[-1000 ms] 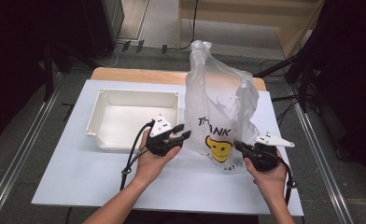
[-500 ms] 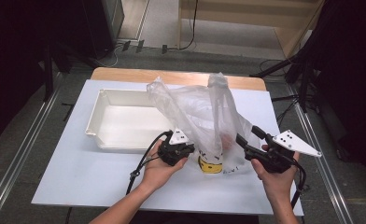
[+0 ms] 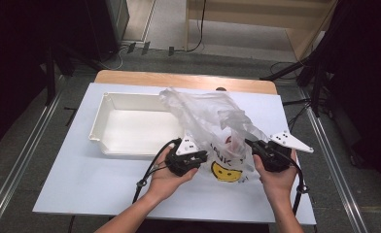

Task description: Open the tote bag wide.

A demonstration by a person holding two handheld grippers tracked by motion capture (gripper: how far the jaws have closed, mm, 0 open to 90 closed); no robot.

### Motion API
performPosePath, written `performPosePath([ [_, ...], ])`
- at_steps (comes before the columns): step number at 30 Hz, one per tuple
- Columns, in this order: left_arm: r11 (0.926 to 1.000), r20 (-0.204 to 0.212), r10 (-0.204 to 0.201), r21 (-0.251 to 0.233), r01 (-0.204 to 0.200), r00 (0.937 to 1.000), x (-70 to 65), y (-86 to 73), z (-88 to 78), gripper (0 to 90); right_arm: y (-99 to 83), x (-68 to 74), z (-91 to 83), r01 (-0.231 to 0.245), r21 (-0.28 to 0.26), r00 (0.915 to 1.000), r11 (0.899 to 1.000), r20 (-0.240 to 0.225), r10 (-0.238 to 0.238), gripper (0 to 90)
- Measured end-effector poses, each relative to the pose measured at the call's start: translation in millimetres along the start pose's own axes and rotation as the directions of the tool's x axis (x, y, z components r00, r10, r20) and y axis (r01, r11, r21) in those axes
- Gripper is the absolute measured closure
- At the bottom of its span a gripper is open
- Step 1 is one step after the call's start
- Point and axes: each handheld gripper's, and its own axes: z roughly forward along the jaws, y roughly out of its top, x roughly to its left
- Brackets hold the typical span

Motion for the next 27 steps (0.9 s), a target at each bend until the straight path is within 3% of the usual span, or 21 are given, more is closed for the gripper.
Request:
performPosePath([
  [2,0.9995,-0.018,-0.007,-0.029,0.007,0.9998,0.1,2.3,-3.8,65.0,-3.5,-4.1,3.0,-0.015,0.016,0.9999,1.000,0.008,0.015,87.8],
  [3,0.9970,-0.040,-0.019,-0.075,0.015,0.9990,-0.1,5.4,-9.3,59.8,-9.8,-11.9,8.8,-0.034,0.046,0.9991,0.998,0.025,0.033,87.8],
  [4,0.9970,-0.040,-0.019,-0.075,0.015,0.9990,-0.1,5.4,-9.3,53.7,-9.8,-11.9,8.8,-0.034,0.046,0.9991,0.998,0.025,0.033,87.8],
  [6,0.9859,-0.043,-0.045,-0.163,0.038,0.9980,0.0,11.6,-20.0,43.1,-14.8,-16.1,13.6,-0.051,0.072,0.9985,0.996,0.023,0.050,87.8],
  [8,0.9771,-0.036,-0.058,-0.207,0.049,0.9977,-0.9,14.8,-26.3,33.5,-17.8,-16.0,16.5,-0.045,0.087,0.9986,0.995,0.031,0.043,87.7],
  [10,0.9730,-0.038,-0.061,-0.225,0.051,0.9974,-1.8,16.2,-28.8,29.6,-20.1,-14.7,18.6,-0.040,0.097,0.9988,0.995,0.031,0.037,87.7],
  [11,0.9649,-0.044,-0.065,-0.258,0.051,0.9970,-3.6,18.9,-33.6,25.3,-21.1,-13.5,19.6,-0.031,0.103,0.9991,0.994,0.032,0.028,87.7],
  [13,0.9567,-0.040,-0.074,-0.285,0.059,0.9965,-5.6,21.5,-37.6,20.3,-23.2,-10.6,21.3,-0.019,0.112,0.9993,0.994,0.035,0.015,87.4],
  [14,0.9567,-0.040,-0.074,-0.285,0.059,0.9965,-5.6,21.5,-37.6,18.6,-23.9,-9.5,21.9,-0.016,0.113,0.9992,0.994,0.038,0.012,87.3],
  [15,0.9453,-0.029,-0.073,-0.321,0.060,0.9969,-8.7,25.3,-42.7,17.1,-25.1,-7.7,22.4,-0.007,0.122,0.9993,0.993,0.038,0.003,87.2],
  [16,0.9396,-0.028,-0.068,-0.338,0.054,0.9973,-10.8,27.5,-45.1,16.5,-26.0,-6.9,22.7,0.000,0.124,0.9992,0.992,0.039,-0.005,87.1],
  [17,0.9396,-0.028,-0.068,-0.338,0.054,0.9973,-10.8,27.5,-45.1,16.6,-27.1,-5.7,22.7,0.006,0.125,0.9991,0.992,0.040,-0.012,86.9],
  [18,0.9348,-0.039,-0.063,-0.352,0.046,0.9973,-13.7,30.4,-47.3,16.6,-27.1,-5.7,22.7,0.006,0.125,0.9991,0.992,0.040,-0.012,86.9],
  [19,0.9355,-0.080,-0.060,-0.352,0.028,0.9949,-17.4,34.2,-48.5,28.8,-28.5,-3.7,21.2,0.020,0.124,0.9990,0.992,0.037,-0.024,86.7],
  [20,0.9355,-0.080,-0.060,-0.352,0.028,0.9949,-17.4,34.2,-48.5,35.3,-29.0,-3.1,20.3,0.025,0.125,0.9990,0.992,0.033,-0.029,86.4],
  [21,0.9435,-0.085,-0.071,-0.329,0.040,0.9939,-16.9,36.3,-46.2,43.1,-29.9,-2.8,19.4,0.030,0.124,0.9988,0.992,0.034,-0.035,86.1],
  [22,0.9467,-0.058,-0.074,-0.318,0.051,0.9956,-14.6,36.1,-43.7,51.9,-30.5,-3.0,18.7,0.033,0.124,0.9986,0.992,0.036,-0.038,86.0],
  [23,0.9467,-0.058,-0.074,-0.318,0.051,0.9956,-14.6,36.1,-43.7,62.0,-30.5,-3.0,18.7,0.033,0.124,0.9986,0.992,0.036,-0.038,86.0],
  [24,0.9557,-0.033,-0.066,-0.289,0.054,0.9973,-10.7,34.1,-39.1,70.8,-32.0,-5.2,16.2,0.029,0.125,0.9988,0.992,0.036,-0.034,85.1],
  [26,0.9599,-0.033,-0.062,-0.276,0.051,0.9975,-9.1,33.2,-37.0,80.9,-32.2,-6.0,15.7,0.027,0.127,0.9986,0.991,0.041,-0.033,84.7],
  [27,0.9703,-0.042,-0.061,-0.237,0.049,0.9972,-4.6,29.8,-32.3,86.4,-32.6,-10.4,13.9,0.022,0.129,0.9987,0.991,0.044,-0.028,84.0],
])
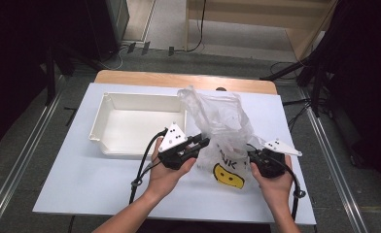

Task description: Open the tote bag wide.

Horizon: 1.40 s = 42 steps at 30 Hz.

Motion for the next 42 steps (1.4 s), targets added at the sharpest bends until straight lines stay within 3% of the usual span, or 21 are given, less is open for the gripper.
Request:
performPosePath([
  [2,0.9999,-0.015,-0.005,0.016,0.006,0.9999,2.8,-2.8,2.1,90.0,-0.2,-2.0,-0.6,-0.011,0.000,0.9999,1.000,0.003,0.011,83.8],
  [4,0.9977,-0.031,-0.023,0.063,0.025,0.9993,9.6,-10.8,7.8,90.0,-0.6,-14.7,-2.6,-0.060,-0.007,0.9982,0.998,0.002,0.060,79.2],
  [6,0.9936,-0.035,-0.026,0.109,0.030,0.9990,12.3,-17.0,13.1,90.0,0.0,-20.8,-4.5,-0.091,-0.025,0.9958,0.996,-0.004,0.091,69.4],
  [8,0.9884,-0.034,-0.034,0.147,0.039,0.9988,13.6,-23.1,18.8,90.0,3.3,-25.9,-7.9,-0.117,-0.057,0.9932,0.992,-0.014,0.116,53.2],
  [10,0.9844,-0.031,-0.038,0.171,0.043,0.9988,13.8,-27.8,23.0,90.0,8.6,-24.8,-11.2,-0.089,-0.072,0.9960,0.993,-0.012,0.088,44.7],
  [11,0.9844,-0.031,-0.038,0.171,0.043,0.9988,13.8,-27.8,23.0,90.0,8.6,-24.8,-11.2,-0.089,-0.072,0.9960,0.993,-0.012,0.088,44.7],
  [12,0.9808,-0.028,-0.033,0.191,0.038,0.9990,12.7,-32.4,27.0,90.0,16.5,-20.0,-18.7,-0.060,-0.105,0.9980,0.993,-0.025,0.058,38.3],
  [13,0.9793,-0.031,-0.027,0.200,0.033,0.9991,11.6,-34.8,28.9,90.0,19.4,-18.1,-21.6,-0.060,-0.115,0.9978,0.992,-0.032,0.057,36.6],
  [21,0.9700,-0.017,0.001,0.243,0.004,0.9998,6.9,-42.8,34.3,90.0,40.4,2.5,-43.2,-0.023,-0.199,0.9960,0.980,-0.089,0.005,32.0],
  [23,0.9678,-0.011,0.001,0.252,0.002,0.9999,5.0,-45.0,36.4,90.0,43.2,9.9,-43.3,-0.003,-0.207,0.9959,0.978,-0.089,-0.016,33.1],
  [25,0.9611,-0.002,0.012,0.276,-0.011,0.9999,2.4,-48.3,39.9,90.0,44.8,14.6,-38.6,0.011,-0.207,0.9980,0.978,-0.059,-0.024,43.9],
  [28,0.9528,-0.002,0.026,0.303,-0.024,0.9997,0.0,-52.0,43.6,90.0,43.2,9.5,-29.6,-0.007,-0.174,0.9992,0.985,-0.039,0.000,63.4],
  [29,0.9528,-0.002,0.026,0.303,-0.024,0.9997,0.0,-52.0,43.6,90.0,43.2,9.5,-29.6,-0.007,-0.174,0.9992,0.985,-0.039,0.000,63.4],
  [30,0.9493,0.004,0.027,0.313,-0.026,0.9996,0.2,-53.4,45.3,90.0,38.8,1.8,-23.3,-0.030,-0.155,0.9993,0.987,-0.026,0.026,73.5],
  [31,0.9411,0.008,0.020,0.337,-0.021,0.9998,0.9,-56.0,48.1,90.0,36.0,-3.0,-20.1,-0.044,-0.143,0.9989,0.989,-0.019,0.042,77.1],
  [33,0.9329,0.010,0.018,0.359,-0.021,0.9998,1.6,-59.3,50.6,90.0,30.5,-12.3,-14.8,-0.071,-0.114,0.9975,0.991,-0.007,0.071,82.7],
  [39,0.9066,0.027,0.013,0.421,-0.023,0.9995,0.4,-68.9,58.1,90.0,10.9,-46.2,-0.4,-0.165,-0.043,0.9848,0.985,0.047,0.167,88.1],
  [40,0.9066,0.027,0.013,0.421,-0.023,0.9995,0.4,-68.9,58.1,90.0,10.9,-46.2,-0.4,-0.165,-0.043,0.9848,0.985,0.047,0.167,88.1],
  [41,0.8991,0.028,0.018,0.437,-0.028,0.9995,-0.1,-71.9,60.3,90.0,3.5,-56.9,5.6,-0.188,-0.014,0.9788,0.982,0.080,0.189,88.8],
  [42,0.8968,0.027,0.020,0.441,-0.030,0.9994,-0.1,-73.3,61.3,90.0,1.3,-59.5,7.6,-0.195,-0.004,0.9769,0.981,0.089,0.194,88.9],
])
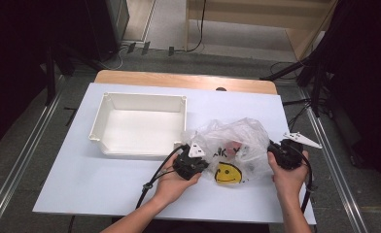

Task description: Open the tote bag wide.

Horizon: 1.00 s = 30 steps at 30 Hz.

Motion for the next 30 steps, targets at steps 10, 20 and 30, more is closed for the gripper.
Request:
performPosePath([
  [10,0.9998,-0.016,-0.009,-0.018,0.009,0.9998,1.1,-2.2,-0.8,90.0,-10.5,-11.9,8.8,-0.007,0.016,0.9971,1.000,0.076,0.006,63.8],
  [20,0.9956,-0.015,-0.027,-0.090,0.026,0.9995,3.8,1.4,-12.6,89.8,7.1,-12.6,-45.3,0.026,-0.189,0.9994,0.982,0.027,-0.021,50.9],
  [30,0.9956,-0.020,-0.024,-0.091,0.022,0.9995,3.0,1.7,-11.2,90.0,27.3,7.5,-79.5,0.071,-0.284,0.9973,0.956,0.001,-0.074,44.0],
])
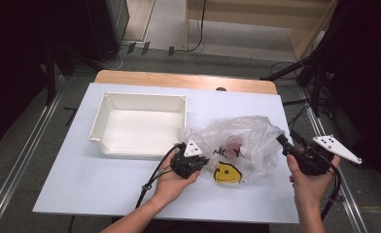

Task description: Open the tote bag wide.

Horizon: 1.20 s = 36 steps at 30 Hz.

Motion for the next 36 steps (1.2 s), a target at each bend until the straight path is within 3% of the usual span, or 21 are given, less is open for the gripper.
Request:
performPosePath([
  [2,1.0000,-0.002,-0.006,0.005,0.006,1.0000,0.8,-1.0,0.9,89.9,2.6,0.8,-2.5,0.000,-0.010,0.9996,1.000,-0.028,0.000,38.8],
  [6,0.9999,-0.006,-0.008,0.012,0.008,0.9999,2.1,-2.6,2.8,90.0,9.0,4.4,-7.3,0.000,-0.021,0.9992,1.000,-0.039,-0.001,33.4],
  [9,0.9999,-0.005,-0.008,0.013,0.008,1.0000,1.6,-3.2,3.8,90.0,13.0,6.7,-10.4,0.000,-0.038,0.9988,0.999,-0.049,-0.002,33.1],
  [15,0.9995,-0.002,-0.001,0.031,0.001,1.0000,-1.3,-5.3,9.3,90.0,26.3,26.3,-17.4,0.013,-0.089,0.9942,0.996,-0.105,-0.022,33.9],
  [16,0.9995,-0.003,0.001,0.031,0.000,1.0000,-1.8,-5.3,9.4,90.0,29.5,39.2,-16.5,0.031,-0.095,0.9900,0.995,-0.134,-0.044,32.4],
  [20,0.9992,-0.007,0.014,0.038,-0.013,0.9999,-2.5,-5.5,9.6,90.0,31.2,55.9,-10.6,0.064,-0.092,0.9831,0.994,-0.165,-0.079,27.7],
  [21,0.9993,-0.005,0.014,0.035,-0.014,0.9999,-2.7,-5.8,9.8,90.0,29.8,66.2,-0.5,0.083,-0.069,0.9798,0.994,-0.176,-0.094,23.7],
  [25,0.9990,-0.008,0.020,0.039,-0.019,0.9998,-3.5,-6.5,10.0,90.0,22.5,70.8,16.9,0.075,-0.039,0.9832,0.996,-0.164,-0.080,20.7],
  [27,0.9988,-0.008,0.022,0.043,-0.021,0.9997,-3.0,-6.7,9.8,90.0,11.9,66.7,36.2,0.045,0.014,0.9862,0.999,-0.160,-0.042,26.8],
  [29,0.9990,-0.005,0.017,0.042,-0.017,0.9998,-2.7,-7.1,9.9,90.0,4.5,62.4,45.5,0.048,0.038,0.9929,0.998,-0.111,-0.044,42.9],
  [30,0.9991,-0.004,0.014,0.041,-0.014,0.9999,-2.6,-7.4,10.0,90.0,4.5,62.4,45.5,0.048,0.038,0.9929,0.998,-0.111,-0.044,42.9],
  [31,0.9991,-0.003,0.010,0.041,-0.010,0.9999,-2.6,-7.6,10.0,90.0,-5.7,52.0,57.3,0.025,0.102,0.9956,0.994,-0.093,-0.016,60.1],
  [32,0.9988,-0.007,0.019,0.046,-0.018,0.9998,-2.1,-7.6,9.9,90.0,-8.5,47.7,60.5,0.008,0.128,0.9954,0.992,-0.096,0.004,66.7],
  [33,0.9988,-0.007,0.019,0.046,-0.018,0.9998,-2.1,-7.6,9.9,90.0,-8.5,47.7,60.5,0.008,0.128,0.9954,0.992,-0.096,0.004,66.7],
  [34,0.9988,-0.006,0.018,0.047,-0.018,0.9998,-2.4,-7.8,10.4,90.0,-16.8,35.9,66.5,-0.033,0.156,0.9951,0.987,-0.087,0.047,80.1],
  [36,0.9985,-0.005,0.018,0.052,-0.018,0.9998,-2.7,-8.1,10.8,90.0,-25.0,23.8,71.9,-0.064,0.179,0.9956,0.982,-0.057,0.075,87.7],
])
